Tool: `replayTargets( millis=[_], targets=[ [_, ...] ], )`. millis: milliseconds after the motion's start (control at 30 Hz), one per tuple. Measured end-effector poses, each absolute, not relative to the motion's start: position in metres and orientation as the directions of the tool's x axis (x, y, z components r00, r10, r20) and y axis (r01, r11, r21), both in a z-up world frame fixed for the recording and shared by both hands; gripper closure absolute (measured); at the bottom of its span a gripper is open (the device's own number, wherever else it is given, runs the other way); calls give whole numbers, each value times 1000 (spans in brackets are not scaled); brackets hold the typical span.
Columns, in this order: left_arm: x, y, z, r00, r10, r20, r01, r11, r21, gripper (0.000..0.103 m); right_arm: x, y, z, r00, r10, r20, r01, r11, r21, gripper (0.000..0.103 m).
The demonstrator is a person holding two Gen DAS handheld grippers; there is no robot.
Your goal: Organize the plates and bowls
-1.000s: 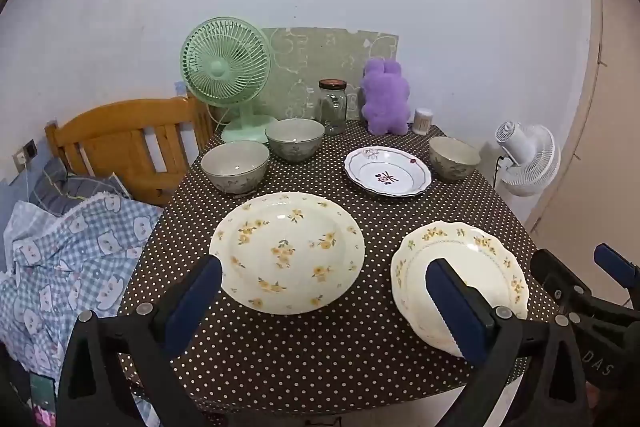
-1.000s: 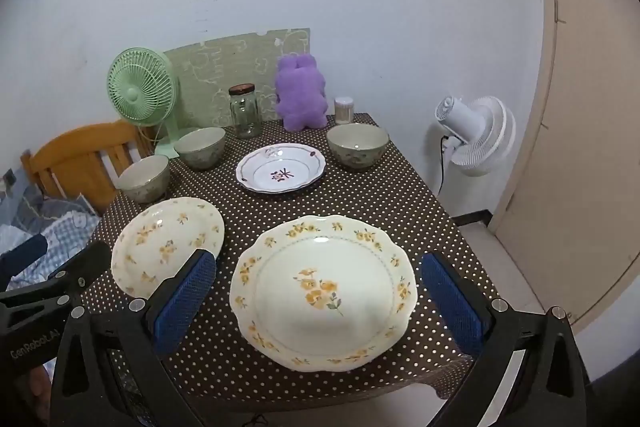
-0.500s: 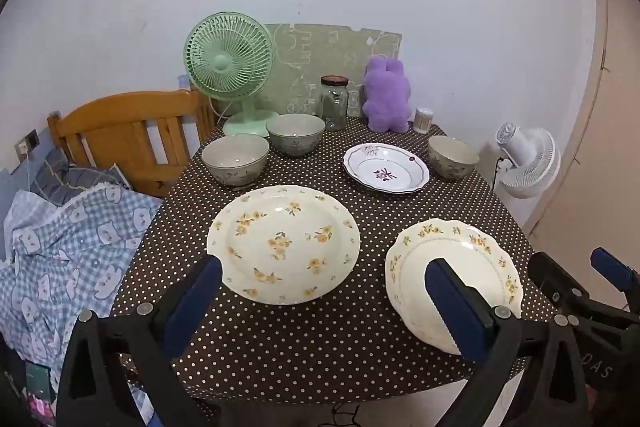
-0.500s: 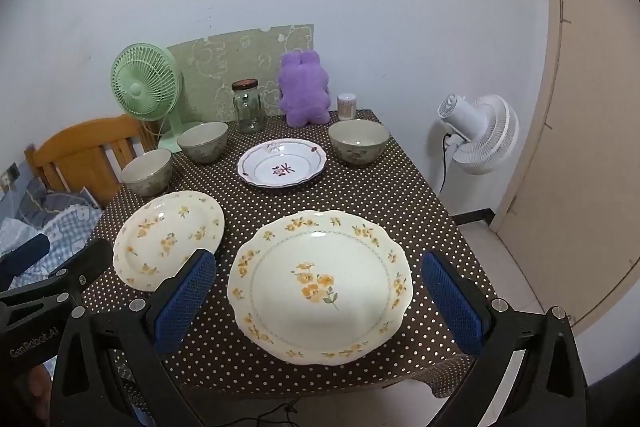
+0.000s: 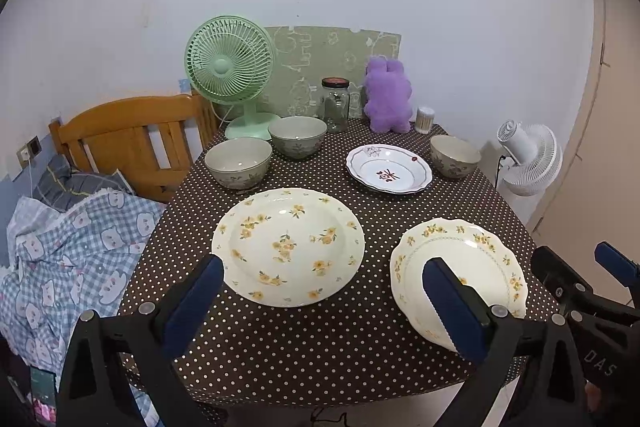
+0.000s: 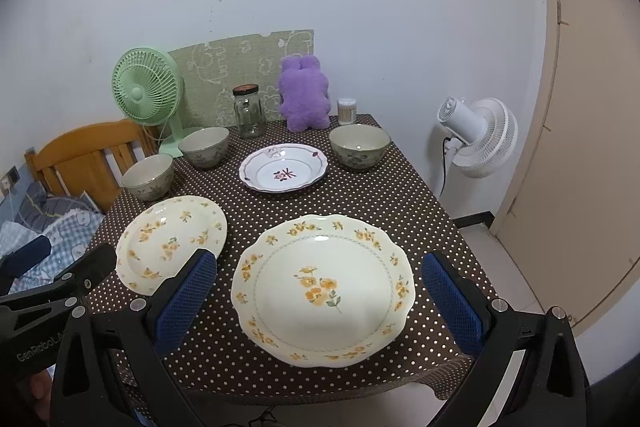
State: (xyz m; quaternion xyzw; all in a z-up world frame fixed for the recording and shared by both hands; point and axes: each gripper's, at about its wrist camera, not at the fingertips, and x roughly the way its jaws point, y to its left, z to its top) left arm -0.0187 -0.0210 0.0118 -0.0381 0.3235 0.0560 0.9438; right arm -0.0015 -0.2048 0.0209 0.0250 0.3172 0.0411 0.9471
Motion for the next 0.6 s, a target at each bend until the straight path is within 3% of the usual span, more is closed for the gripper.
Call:
replayTargets(
  millis=[600],
  targets=[
    [-18, -19, 10, 785, 74, -615, -118, 993, -31, 5, 0, -200, 19, 790, 86, -607, -52, 996, 73, 0]
  ],
)
